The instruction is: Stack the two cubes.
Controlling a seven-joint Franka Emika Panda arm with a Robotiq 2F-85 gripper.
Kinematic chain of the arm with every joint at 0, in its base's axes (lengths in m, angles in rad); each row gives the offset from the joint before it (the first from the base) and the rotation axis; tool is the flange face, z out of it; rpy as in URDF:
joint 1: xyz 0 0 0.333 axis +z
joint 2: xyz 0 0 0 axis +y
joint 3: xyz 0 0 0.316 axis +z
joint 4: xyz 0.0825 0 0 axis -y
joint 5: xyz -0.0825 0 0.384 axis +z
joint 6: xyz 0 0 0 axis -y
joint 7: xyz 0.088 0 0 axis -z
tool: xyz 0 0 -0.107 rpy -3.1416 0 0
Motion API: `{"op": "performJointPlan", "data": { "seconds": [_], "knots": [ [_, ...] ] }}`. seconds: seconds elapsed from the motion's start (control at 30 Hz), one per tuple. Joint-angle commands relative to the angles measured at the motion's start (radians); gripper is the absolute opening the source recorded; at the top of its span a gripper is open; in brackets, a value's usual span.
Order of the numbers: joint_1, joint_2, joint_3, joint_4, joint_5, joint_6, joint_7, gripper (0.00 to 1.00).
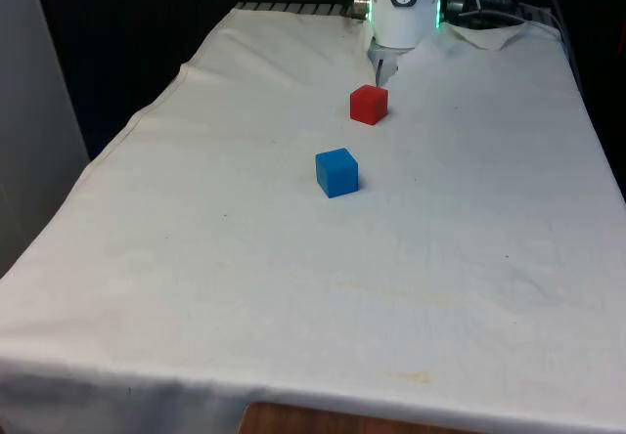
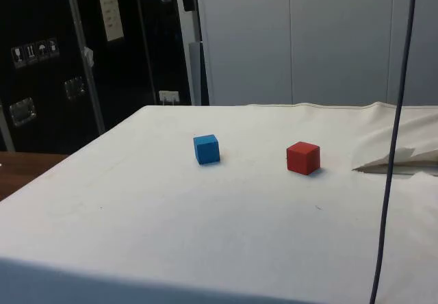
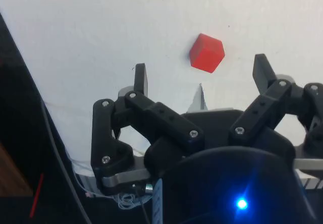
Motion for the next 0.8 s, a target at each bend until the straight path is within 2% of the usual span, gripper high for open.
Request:
{"op": "performJointPlan", "data": {
  "seconds": [0.0,0.07,0.1,0.13,0.27,0.37,0.4,0.43,0.7,0.73,0.77],
  "knots": [
    [0.0,-0.015,0.0,-0.015,-0.001,0.005,0.0,1.0],
    [0.0,-0.028,0.0,-0.029,-0.002,0.01,0.001,1.0],
    [0.0,-0.008,0.0,-0.009,0.0,-0.001,0.0,1.0],
    [0.0,-0.035,0.0,-0.037,-0.002,0.012,0.001,1.0],
    [0.0,-0.074,0.001,-0.084,-0.004,0.03,0.0,1.0],
    [0.001,-0.101,0.001,-0.118,-0.005,0.046,0.0,1.0],
    [0.0,-0.089,0.0,-0.105,-0.002,0.031,-0.002,1.0],
    [0.0,-0.11,0.001,-0.129,-0.005,0.052,0.0,1.0],
    [0.0,-0.187,0.001,-0.226,-0.005,0.089,-0.006,1.0],
    [0.0,-0.177,0.001,-0.215,-0.003,0.075,-0.006,1.0],
    [-0.001,-0.197,0.001,-0.239,-0.004,0.094,-0.007,1.0]
  ]
}}
